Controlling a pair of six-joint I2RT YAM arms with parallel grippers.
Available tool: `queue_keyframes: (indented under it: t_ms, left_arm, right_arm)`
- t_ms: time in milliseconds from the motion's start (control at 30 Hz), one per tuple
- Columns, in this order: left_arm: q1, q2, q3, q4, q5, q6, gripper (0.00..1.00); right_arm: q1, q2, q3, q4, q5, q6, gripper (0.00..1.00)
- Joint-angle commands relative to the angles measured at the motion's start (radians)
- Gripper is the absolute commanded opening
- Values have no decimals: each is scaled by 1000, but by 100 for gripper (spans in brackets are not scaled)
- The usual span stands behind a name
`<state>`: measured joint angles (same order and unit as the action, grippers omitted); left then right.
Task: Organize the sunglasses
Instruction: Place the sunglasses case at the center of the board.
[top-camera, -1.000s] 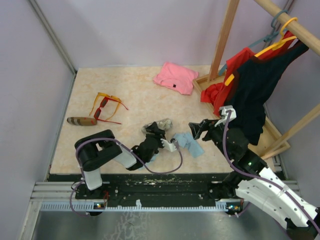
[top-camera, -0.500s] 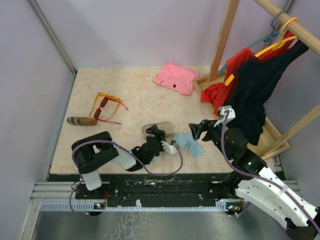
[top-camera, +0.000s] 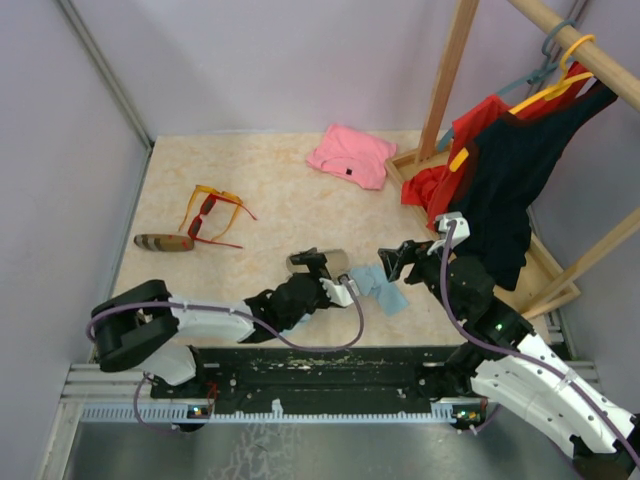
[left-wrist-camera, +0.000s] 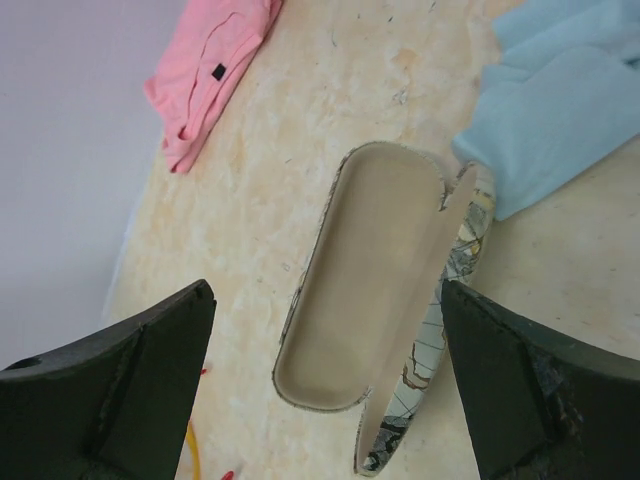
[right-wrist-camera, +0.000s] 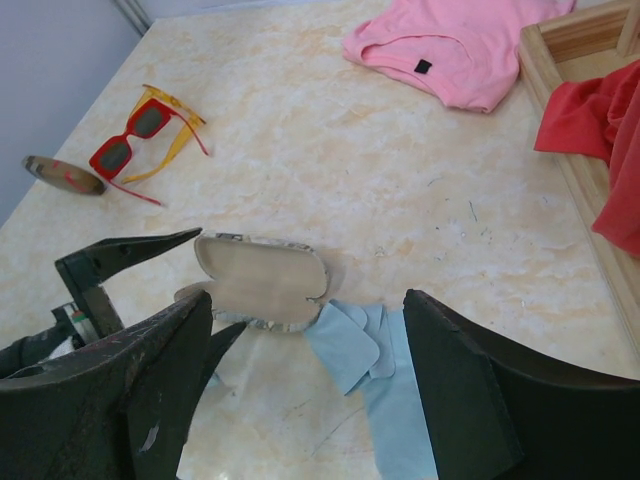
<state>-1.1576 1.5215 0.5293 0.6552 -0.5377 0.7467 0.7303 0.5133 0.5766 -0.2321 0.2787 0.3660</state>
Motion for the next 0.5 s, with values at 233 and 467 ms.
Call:
queue_keyframes:
  t_ms: [233, 467]
  left_arm:
    - [-6, -350, 70, -307, 95, -411, 99]
    - [145, -472, 151, -532, 31, -931, 99]
  right_arm:
    - [-2, 49, 76, -8, 38, -13, 77]
    - [-5, 262, 158, -34, -47, 20, 70]
